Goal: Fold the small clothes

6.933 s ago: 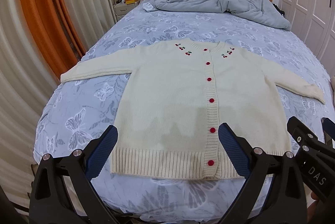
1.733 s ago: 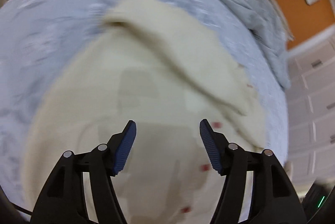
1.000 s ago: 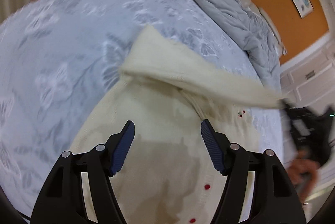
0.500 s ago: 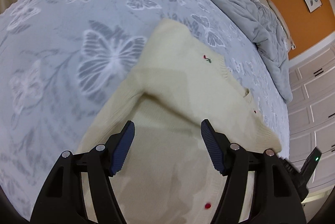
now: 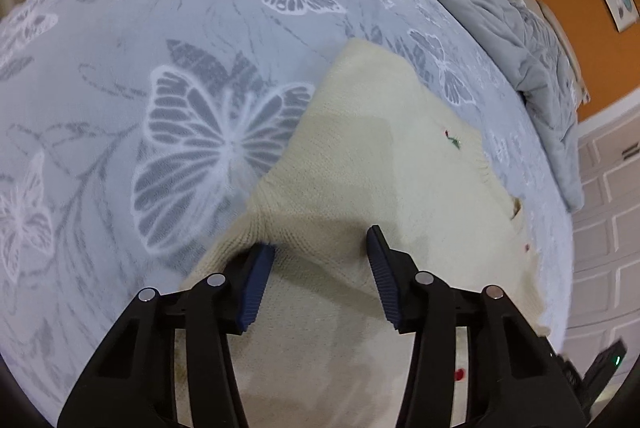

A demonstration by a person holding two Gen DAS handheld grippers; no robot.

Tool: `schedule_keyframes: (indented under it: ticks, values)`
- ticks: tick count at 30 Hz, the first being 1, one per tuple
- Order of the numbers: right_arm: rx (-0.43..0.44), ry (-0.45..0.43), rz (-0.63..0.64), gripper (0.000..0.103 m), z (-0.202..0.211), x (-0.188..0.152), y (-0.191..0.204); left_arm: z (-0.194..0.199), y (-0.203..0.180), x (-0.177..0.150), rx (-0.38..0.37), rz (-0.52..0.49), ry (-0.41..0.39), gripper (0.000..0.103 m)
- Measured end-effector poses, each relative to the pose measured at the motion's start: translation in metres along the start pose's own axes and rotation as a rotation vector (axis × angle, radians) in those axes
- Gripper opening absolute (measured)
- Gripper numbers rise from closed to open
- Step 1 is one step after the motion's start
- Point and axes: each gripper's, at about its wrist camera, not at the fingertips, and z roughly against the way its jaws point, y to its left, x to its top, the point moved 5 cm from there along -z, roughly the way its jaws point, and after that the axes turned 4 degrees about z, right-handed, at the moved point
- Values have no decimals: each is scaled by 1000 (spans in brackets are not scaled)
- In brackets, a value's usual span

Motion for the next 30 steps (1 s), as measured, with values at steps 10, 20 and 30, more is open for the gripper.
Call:
schedule_keyframes:
  ticks: [10,20,30]
  values:
    - [-118,80,59,13,-13,-10,-10,0,-12,-7,87,-153,-20,46]
    - [-78,-20,114,42,87,-47,15,43,-13,-20,144,-213,-65,53]
    - [-169,138,132,57,158,-206,-30,139,65,-111,151,-251,8,89]
